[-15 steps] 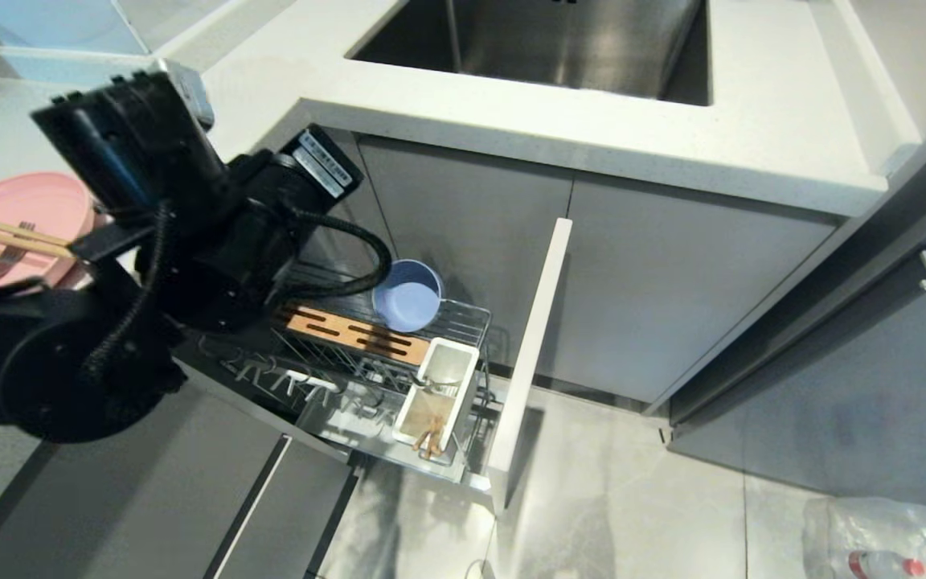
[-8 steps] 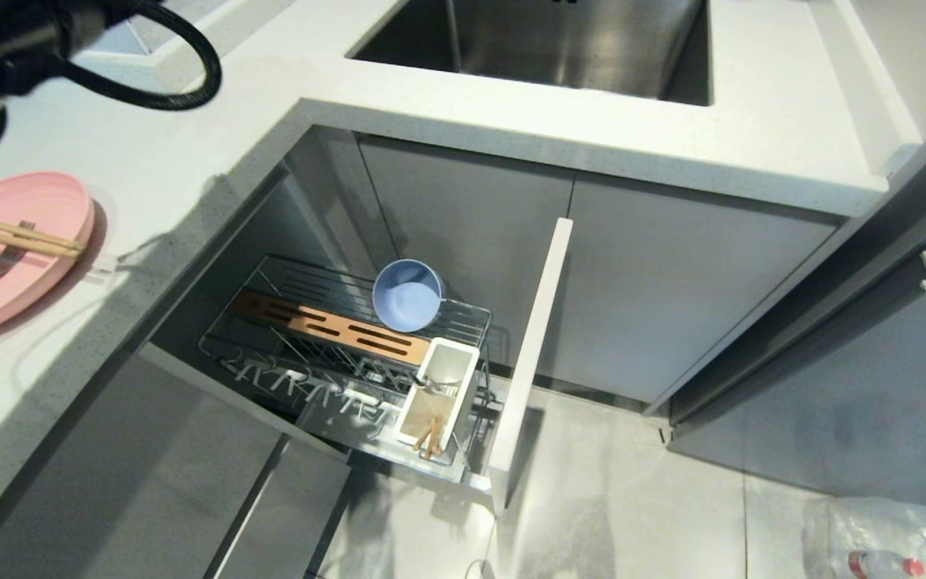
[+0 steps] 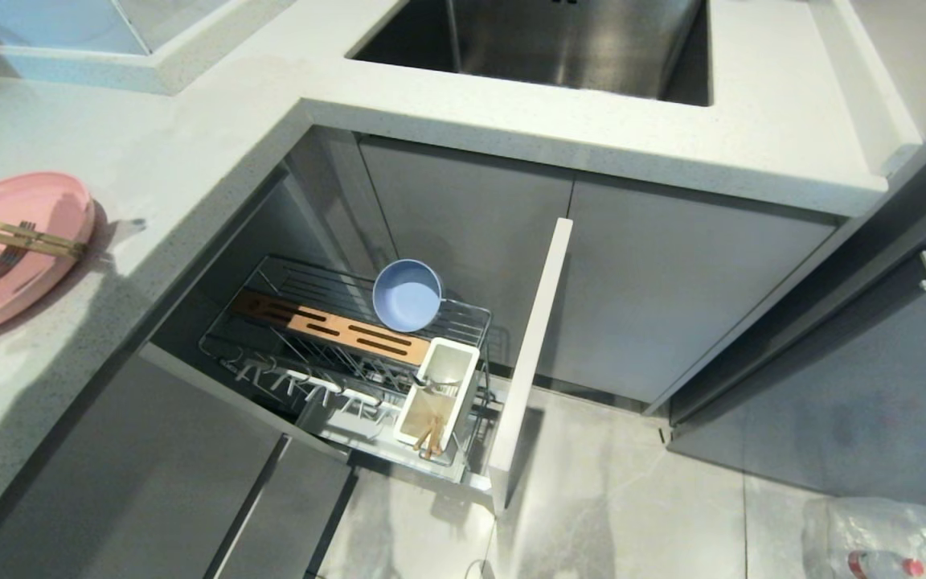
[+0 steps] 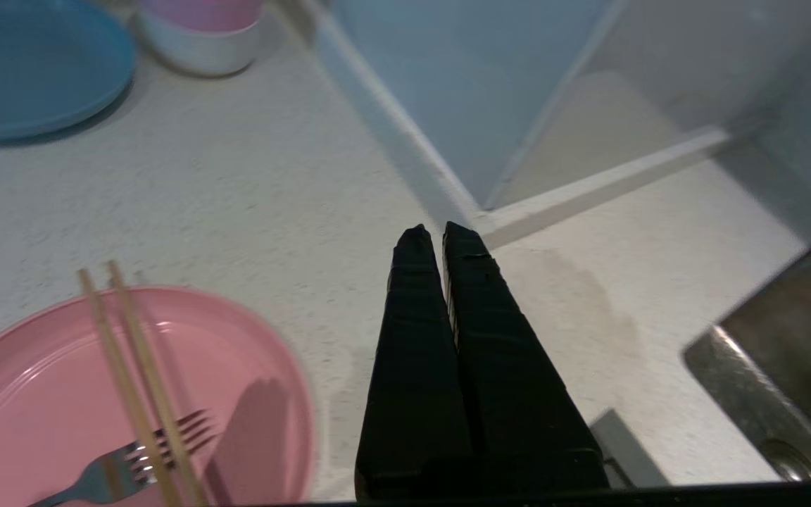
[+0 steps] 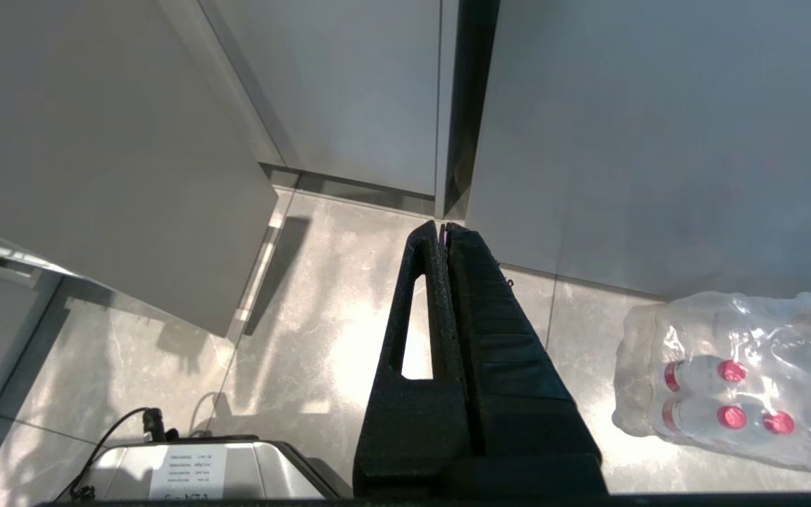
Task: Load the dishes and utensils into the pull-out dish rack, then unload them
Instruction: Pick up the chopsticks and place it in the cupboard
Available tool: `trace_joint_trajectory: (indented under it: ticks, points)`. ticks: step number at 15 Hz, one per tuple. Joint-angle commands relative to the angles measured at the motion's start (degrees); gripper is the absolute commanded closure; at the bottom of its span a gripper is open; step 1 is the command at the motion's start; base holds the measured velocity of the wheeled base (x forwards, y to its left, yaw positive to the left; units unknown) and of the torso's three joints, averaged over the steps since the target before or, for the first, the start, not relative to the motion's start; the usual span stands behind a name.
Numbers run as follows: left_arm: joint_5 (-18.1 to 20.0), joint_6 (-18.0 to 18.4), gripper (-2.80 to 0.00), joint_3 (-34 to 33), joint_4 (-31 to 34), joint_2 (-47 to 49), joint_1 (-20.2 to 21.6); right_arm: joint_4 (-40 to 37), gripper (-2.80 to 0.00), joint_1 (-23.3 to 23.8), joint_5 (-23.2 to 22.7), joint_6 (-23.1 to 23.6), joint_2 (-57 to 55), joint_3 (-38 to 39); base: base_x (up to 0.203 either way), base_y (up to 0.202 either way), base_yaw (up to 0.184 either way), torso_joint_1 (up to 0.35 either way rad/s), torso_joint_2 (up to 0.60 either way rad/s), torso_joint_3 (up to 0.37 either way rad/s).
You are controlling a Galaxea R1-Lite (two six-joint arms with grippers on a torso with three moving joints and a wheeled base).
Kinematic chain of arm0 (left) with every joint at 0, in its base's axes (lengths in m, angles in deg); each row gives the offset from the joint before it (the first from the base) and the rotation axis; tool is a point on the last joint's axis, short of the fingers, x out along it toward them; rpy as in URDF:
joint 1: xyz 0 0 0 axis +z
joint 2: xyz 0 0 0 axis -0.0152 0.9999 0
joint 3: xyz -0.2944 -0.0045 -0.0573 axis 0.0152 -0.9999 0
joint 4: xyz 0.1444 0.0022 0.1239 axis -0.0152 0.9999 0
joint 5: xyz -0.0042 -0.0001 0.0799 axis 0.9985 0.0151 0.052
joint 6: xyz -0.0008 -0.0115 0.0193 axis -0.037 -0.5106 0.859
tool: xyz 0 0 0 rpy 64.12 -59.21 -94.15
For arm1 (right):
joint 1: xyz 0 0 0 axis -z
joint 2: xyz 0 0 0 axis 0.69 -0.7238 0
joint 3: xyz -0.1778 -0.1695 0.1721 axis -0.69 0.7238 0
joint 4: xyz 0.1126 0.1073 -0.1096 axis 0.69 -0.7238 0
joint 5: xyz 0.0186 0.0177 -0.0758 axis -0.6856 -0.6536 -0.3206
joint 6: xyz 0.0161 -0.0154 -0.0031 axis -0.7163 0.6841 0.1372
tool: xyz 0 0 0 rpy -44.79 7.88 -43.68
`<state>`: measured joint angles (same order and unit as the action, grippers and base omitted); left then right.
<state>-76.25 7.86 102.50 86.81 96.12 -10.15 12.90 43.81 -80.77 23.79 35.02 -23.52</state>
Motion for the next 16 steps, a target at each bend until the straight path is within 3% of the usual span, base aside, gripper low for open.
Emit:
trace_joint_trajectory:
  ticks: [1,3,4,6,11,13,14,16]
  points:
    - [2.5,-3.9,0.0,2.5,9.1,2.5,4.9,0.0,0.0,0.0,0.0,0.0,-0.1,0.0,0.0,0.0,0.0,0.0,0.0,0.0]
    - [7.1,-6.3,0.0,3.4,17.1,4.0,8.4,0.0,0.0,0.0,0.0,0.0,0.0,0.0,0.0,0.0,0.0,0.0,0.0,0.0]
    - [7.4,-7.0,0.0,3.5,19.0,4.2,9.0,0.0,0.0,0.0,0.0,0.0,0.0,0.0,0.0,0.0,0.0,0.0,0.0,0.0]
    - [7.4,-12.0,0.0,3.4,27.9,4.1,9.2,0.0,0.0,0.0,0.0,0.0,0.0,0.0,0.0,0.0,0.0,0.0,0.0,0.0]
    - [7.8,-22.2,0.0,3.3,38.1,2.1,13.5,0.0,0.0,0.0,0.0,0.0,0.0,0.0,0.0,0.0,0.0,0.0,0.0,0.0]
    - [10.3,-24.2,0.0,1.9,41.8,1.2,14.1,0.0,0.0,0.0,0.1,0.0,0.0,0.0,0.0,0.0,0.0,0.0,0.0,0.0]
    - [13.3,-26.4,-2.8,1.7,43.4,1.0,14.4,0.0,0.0,0.0,0.0,0.0,0.0,0.0,0.0,0.0,0.0,0.0,0.0,0.0]
    - [16.5,-27.7,-2.8,1.6,44.7,0.5,16.3,0.0,0.0,0.0,0.0,0.0,-0.1,0.0,0.0,0.0,0.0,0.0,0.0,0.0]
